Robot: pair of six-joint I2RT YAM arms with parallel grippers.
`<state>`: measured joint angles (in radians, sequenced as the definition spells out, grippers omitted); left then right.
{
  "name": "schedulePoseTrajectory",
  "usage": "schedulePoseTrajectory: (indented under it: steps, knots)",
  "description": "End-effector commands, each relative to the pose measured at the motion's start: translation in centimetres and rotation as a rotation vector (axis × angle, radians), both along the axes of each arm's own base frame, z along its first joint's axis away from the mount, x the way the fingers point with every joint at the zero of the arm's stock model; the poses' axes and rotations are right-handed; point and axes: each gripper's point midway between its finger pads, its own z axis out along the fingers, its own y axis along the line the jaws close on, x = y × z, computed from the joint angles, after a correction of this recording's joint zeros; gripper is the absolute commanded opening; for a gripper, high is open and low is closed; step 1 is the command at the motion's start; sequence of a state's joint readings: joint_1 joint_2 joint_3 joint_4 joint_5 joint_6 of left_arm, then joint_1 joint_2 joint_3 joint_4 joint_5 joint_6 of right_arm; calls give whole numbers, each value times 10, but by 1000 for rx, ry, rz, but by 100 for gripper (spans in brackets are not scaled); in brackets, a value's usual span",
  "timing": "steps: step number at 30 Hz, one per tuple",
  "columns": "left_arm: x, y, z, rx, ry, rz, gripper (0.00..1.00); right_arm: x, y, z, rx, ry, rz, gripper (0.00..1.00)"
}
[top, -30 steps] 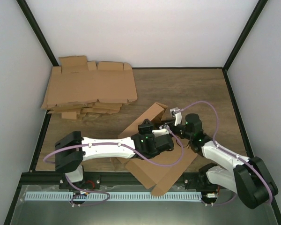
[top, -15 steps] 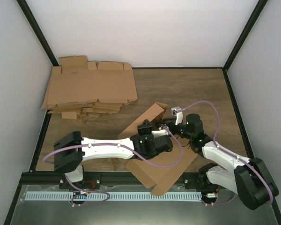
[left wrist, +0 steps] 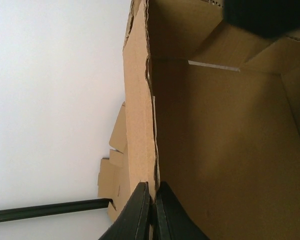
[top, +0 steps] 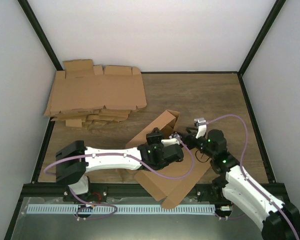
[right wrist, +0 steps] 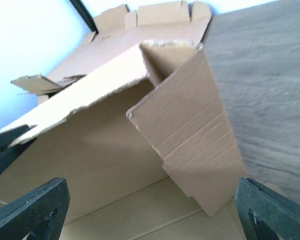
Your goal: Fold the paper box
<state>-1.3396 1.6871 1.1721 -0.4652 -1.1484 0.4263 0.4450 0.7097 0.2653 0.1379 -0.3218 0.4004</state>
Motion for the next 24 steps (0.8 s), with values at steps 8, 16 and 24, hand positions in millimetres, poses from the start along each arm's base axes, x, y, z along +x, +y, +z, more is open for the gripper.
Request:
schedulePoseTrajectory:
  steps: [8,16,24]
  knots:
    - [-5,1,-16,46,53,-33,4,42,-65,7,-149,31,-402,88]
    - [-5,-2,-15,40,54,-36,4,57,-11,4,-196,-51,-73,88]
    - [-5,-4,-11,18,61,-42,4,83,8,-3,-199,-105,-16,84]
